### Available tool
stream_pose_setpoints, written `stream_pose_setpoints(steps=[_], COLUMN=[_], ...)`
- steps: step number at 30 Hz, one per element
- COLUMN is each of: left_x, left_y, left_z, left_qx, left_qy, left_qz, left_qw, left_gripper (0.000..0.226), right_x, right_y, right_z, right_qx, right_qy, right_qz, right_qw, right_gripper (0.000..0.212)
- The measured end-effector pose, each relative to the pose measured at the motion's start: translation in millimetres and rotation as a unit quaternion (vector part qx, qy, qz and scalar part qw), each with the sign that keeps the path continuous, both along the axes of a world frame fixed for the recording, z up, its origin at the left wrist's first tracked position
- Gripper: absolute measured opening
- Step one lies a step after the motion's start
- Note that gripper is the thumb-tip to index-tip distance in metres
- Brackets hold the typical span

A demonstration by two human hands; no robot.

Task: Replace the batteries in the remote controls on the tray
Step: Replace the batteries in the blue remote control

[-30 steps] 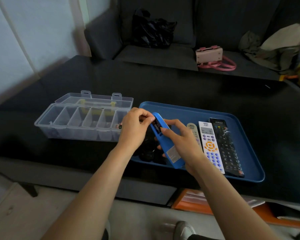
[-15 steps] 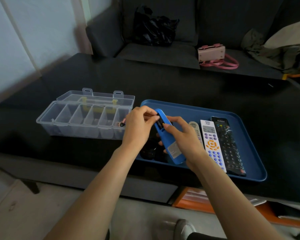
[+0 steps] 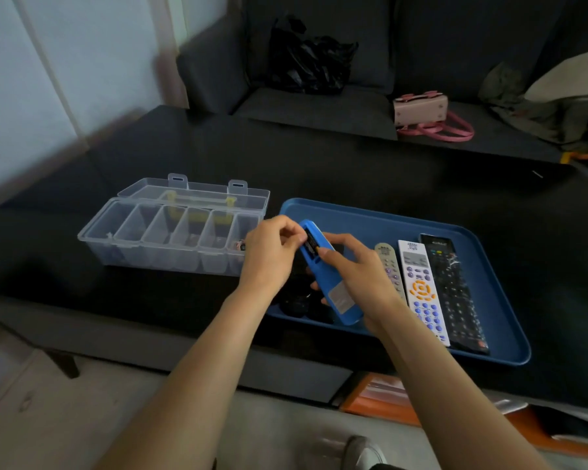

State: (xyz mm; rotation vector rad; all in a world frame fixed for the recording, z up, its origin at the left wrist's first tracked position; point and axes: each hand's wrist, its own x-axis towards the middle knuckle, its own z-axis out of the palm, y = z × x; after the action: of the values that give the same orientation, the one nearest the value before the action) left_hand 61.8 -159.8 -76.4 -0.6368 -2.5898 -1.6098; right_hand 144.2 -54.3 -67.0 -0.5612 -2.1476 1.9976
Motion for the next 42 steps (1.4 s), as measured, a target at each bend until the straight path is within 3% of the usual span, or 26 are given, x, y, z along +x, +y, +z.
stream_pose_setpoints(steps=[8, 21, 30, 36, 40, 42], left_x=[-7, -14, -11, -13, -6, -3], left_y=[2, 2, 7, 6, 11, 14], left_z=[-2, -4, -3, -4, -5, -8], left_qx=[0.038, -0.005, 0.056, 0.033, 0.001, -0.008], left_qy=[0.026, -0.006, -0.018, -0.037, -0.065, -0.053], left_qz=[0.03, 0.003, 0.037, 0.014, -0.066, -0.05], left_qw=[0.998, 1.0, 0.998, 0.999, 0.996, 0.997], left_gripper=[0.005, 0.004, 0.004, 0.003, 0.002, 0.002], right_x=[0, -1, -3, -3, -8, -9], right_y=[0, 2, 2, 5, 11, 12], right_z=[1, -7, -6, -9, -11, -12], right_qx=[0.007, 0.094, 0.084, 0.116, 0.128, 0.105], right_qy=[-0.008, -0.021, -0.009, -0.009, -0.008, -0.022], right_qz=[0.005, 0.001, -0.007, -0.008, -0.029, -0.032], right_qw=[1.0, 0.995, 0.996, 0.993, 0.991, 0.994], right_gripper=[0.013, 0.021, 0.018, 0.023, 0.024, 0.02])
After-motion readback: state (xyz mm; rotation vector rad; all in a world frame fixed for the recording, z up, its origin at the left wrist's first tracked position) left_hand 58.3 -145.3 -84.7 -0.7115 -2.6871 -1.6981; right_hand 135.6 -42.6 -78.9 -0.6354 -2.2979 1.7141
